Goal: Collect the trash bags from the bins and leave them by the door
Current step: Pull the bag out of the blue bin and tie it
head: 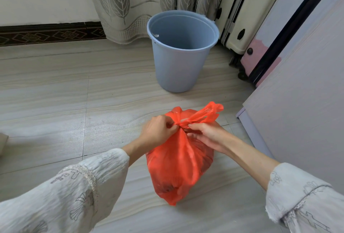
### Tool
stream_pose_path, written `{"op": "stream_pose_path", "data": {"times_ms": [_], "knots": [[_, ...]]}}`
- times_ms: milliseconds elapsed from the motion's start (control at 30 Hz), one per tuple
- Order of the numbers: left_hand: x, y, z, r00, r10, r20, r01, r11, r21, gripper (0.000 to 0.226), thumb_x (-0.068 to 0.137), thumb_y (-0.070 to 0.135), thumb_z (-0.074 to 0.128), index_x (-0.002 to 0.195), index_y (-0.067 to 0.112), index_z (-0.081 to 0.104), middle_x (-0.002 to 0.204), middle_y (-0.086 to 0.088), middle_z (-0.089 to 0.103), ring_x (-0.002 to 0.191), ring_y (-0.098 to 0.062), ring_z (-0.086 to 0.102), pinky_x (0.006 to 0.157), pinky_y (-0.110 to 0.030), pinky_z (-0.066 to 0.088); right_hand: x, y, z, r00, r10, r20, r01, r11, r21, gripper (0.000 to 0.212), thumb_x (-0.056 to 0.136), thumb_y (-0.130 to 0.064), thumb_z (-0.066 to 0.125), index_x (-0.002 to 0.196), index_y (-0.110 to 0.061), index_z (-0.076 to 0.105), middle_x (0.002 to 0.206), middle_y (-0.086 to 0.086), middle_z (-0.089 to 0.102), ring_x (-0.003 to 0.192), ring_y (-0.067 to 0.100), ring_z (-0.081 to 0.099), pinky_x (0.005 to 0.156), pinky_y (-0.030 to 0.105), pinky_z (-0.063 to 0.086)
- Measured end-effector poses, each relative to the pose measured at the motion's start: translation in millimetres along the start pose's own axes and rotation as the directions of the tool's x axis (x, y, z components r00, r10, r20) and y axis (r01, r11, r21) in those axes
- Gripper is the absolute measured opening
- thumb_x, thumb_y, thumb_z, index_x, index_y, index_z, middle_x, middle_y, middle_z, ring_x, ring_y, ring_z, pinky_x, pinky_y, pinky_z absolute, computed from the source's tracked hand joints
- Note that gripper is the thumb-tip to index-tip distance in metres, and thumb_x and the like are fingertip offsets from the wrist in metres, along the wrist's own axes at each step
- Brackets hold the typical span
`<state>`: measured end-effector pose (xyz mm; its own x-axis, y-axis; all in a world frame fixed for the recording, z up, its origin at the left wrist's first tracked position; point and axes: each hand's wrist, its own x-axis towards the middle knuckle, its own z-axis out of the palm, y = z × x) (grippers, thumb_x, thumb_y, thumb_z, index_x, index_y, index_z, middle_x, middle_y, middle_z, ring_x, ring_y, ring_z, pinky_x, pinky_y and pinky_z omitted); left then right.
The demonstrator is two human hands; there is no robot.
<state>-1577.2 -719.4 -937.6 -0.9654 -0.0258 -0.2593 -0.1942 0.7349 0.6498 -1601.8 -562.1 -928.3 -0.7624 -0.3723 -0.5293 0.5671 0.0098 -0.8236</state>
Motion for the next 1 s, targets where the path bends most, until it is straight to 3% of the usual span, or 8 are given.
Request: {"op": "stream_pose_path", "data": {"times_ms": [67, 167, 300, 433, 633, 700, 833, 1000], "knots": [[-1, 2, -1, 0.994, -0.003, 0.106, 0.030, 0.967, -0.255, 0.021, 0.087, 0.024, 0.055, 0.072, 0.015, 0.066, 0.072, -0.001, 0.060, 0.071, -0.017, 0.053, 0.069, -0.032, 0.042, -1, -2, -7, 1.000, 0.009, 0.014, -0.009, 1.000, -0.011, 0.028, 0.089, 0.008, 0.042, 0.085, -0.010, 0.063, 0.076, -0.001, 0.067, 0.064, 0.005, 0.061, 0.053, 0.012, 0.046], [-2, 4, -1, 0.984, -0.044, 0.171, 0.107, 0.920, -0.376, 0.030, 0.091, 0.016, 0.047, 0.066, 0.018, 0.064, 0.066, 0.002, 0.058, 0.062, -0.011, 0.048, 0.067, -0.025, 0.038, -1, -1, -12, 1.000, 0.009, 0.019, -0.009, 1.000, -0.022, 0.034, 0.086, 0.010, 0.038, 0.086, -0.011, 0.065, 0.079, -0.002, 0.069, 0.072, 0.008, 0.058, 0.054, 0.012, 0.041], [-2, 7, -4, 0.995, -0.019, 0.101, 0.052, 0.940, -0.338, 0.020, 0.088, 0.014, 0.054, 0.069, 0.020, 0.059, 0.068, 0.000, 0.062, 0.061, -0.010, 0.054, 0.069, -0.027, 0.045, 0, 3, -11, 1.000, -0.001, 0.014, 0.001, 1.000, -0.004, 0.040, 0.082, 0.013, 0.033, 0.080, -0.011, 0.064, 0.083, 0.001, 0.067, 0.078, 0.011, 0.056, 0.054, 0.013, 0.039], [-2, 8, -9, 0.991, 0.078, 0.108, -0.051, 0.971, -0.233, 0.015, 0.088, 0.013, 0.054, 0.096, 0.008, 0.066, 0.076, -0.006, 0.063, 0.062, -0.010, 0.054, 0.068, -0.026, 0.044, -1, 8, -12, 0.999, 0.024, 0.036, -0.025, 1.000, 0.018, 0.041, 0.083, 0.012, 0.031, 0.077, -0.014, 0.063, 0.085, 0.004, 0.065, 0.068, 0.015, 0.048, 0.052, 0.022, 0.030], [-5, 10, -6, 0.984, -0.012, 0.177, 0.074, 0.934, -0.349, 0.017, 0.085, 0.017, 0.059, 0.075, 0.007, 0.068, 0.070, -0.003, 0.060, 0.065, -0.010, 0.049, 0.063, -0.020, 0.039, -3, 5, -9, 0.997, -0.026, -0.072, 0.028, 0.999, 0.031, 0.031, 0.080, 0.012, 0.044, 0.071, -0.010, 0.064, 0.068, 0.004, 0.065, 0.055, 0.013, 0.051, 0.042, 0.018, 0.037], [-4, 11, -7, 0.994, 0.038, 0.098, -0.011, 0.965, -0.261, 0.015, 0.082, 0.013, 0.058, 0.078, 0.001, 0.067, 0.074, -0.006, 0.058, 0.068, -0.014, 0.050, 0.064, -0.024, 0.040, -4, 0, -6, 0.995, -0.038, -0.093, 0.047, 0.994, 0.095, 0.028, 0.078, 0.015, 0.047, 0.074, -0.008, 0.062, 0.058, 0.002, 0.065, 0.053, 0.011, 0.057, 0.045, 0.015, 0.043], [-7, 19, -15, 0.948, 0.317, 0.010, -0.311, 0.921, 0.236, 0.014, 0.079, 0.019, 0.058, 0.083, 0.006, 0.063, 0.089, -0.005, 0.056, 0.082, -0.021, 0.052, 0.072, -0.033, 0.042, -9, -6, -6, 0.994, -0.002, 0.109, 0.005, 1.000, -0.026, 0.029, 0.081, 0.013, 0.048, 0.089, -0.012, 0.061, 0.062, -0.004, 0.063, 0.050, 0.000, 0.055, 0.057, 0.016, 0.042], [-7, 20, -13, 0.955, 0.293, 0.037, -0.296, 0.950, 0.098, 0.013, 0.074, 0.015, 0.063, 0.067, 0.016, 0.052, 0.070, -0.001, 0.058, 0.069, -0.021, 0.053, 0.064, -0.032, 0.042, -20, -11, -7, 0.942, -0.042, 0.334, 0.151, 0.940, -0.307, 0.025, 0.075, -0.005, 0.055, 0.100, 0.000, 0.055, 0.071, 0.001, 0.043, 0.059, 0.002, 0.042, 0.057, 0.018, 0.034]]}}
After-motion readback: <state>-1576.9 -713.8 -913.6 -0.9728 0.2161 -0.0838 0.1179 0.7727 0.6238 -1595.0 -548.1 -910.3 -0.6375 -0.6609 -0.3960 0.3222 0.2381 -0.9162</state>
